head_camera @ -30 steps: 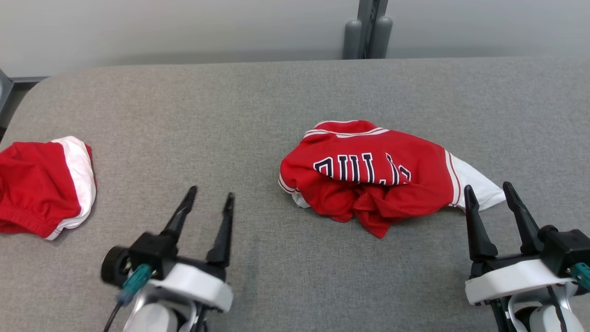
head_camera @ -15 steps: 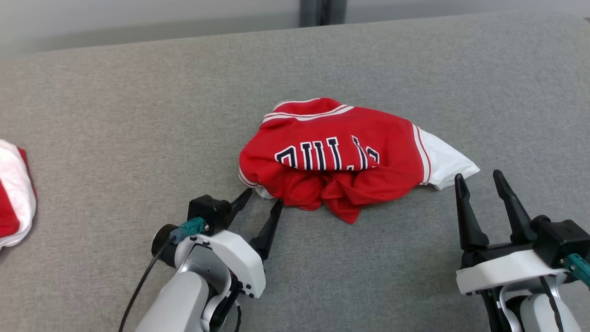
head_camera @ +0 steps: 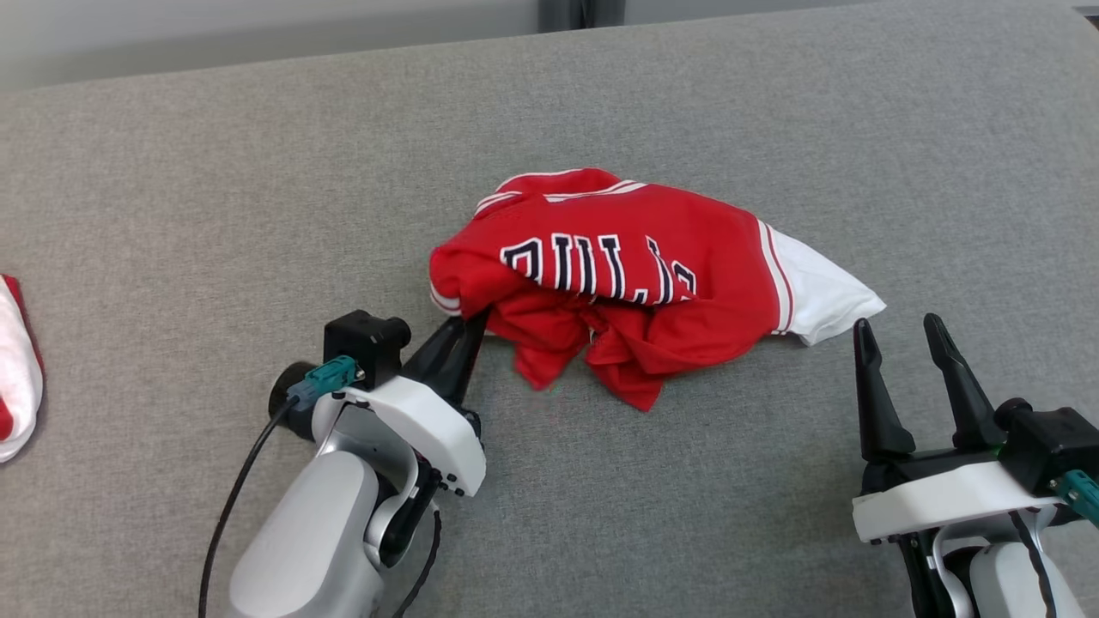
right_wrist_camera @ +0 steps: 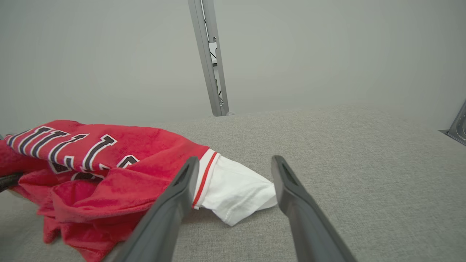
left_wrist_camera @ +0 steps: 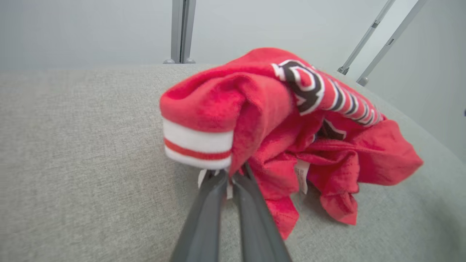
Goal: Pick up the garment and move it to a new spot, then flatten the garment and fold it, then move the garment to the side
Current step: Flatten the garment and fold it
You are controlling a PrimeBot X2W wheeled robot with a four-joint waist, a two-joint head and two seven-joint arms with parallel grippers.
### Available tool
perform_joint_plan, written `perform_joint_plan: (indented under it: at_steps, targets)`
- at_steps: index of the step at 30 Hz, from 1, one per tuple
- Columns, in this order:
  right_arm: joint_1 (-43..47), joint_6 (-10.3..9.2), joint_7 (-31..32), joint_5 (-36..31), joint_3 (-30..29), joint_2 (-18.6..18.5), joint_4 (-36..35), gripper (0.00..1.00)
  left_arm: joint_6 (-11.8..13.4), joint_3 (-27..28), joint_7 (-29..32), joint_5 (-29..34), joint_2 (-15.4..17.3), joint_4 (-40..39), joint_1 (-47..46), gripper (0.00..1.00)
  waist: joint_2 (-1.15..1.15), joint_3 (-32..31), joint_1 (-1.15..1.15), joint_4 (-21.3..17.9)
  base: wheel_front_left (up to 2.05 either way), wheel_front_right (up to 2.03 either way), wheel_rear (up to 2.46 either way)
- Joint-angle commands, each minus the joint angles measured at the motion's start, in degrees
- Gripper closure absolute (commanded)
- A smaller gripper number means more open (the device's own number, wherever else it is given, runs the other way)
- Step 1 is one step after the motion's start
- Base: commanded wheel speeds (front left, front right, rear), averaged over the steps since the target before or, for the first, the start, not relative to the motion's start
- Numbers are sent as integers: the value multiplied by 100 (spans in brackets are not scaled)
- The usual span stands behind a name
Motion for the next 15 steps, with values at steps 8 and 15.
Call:
perform_joint_plan:
  at_steps: [8, 15]
  targets:
    - [-7, 1, -28, 55, -61, -16, 27, 0, 277, 118, 62, 142, 397, -1533, 363, 100, 0, -47, 0, 246, 0, 0, 0]
    - [-36, 1, 19, 52, -65, -18, -4, 0, 627, 235, 511, 231, 743, -3160, 849, 100, 0, -27, 0, 472, 0, 0, 0]
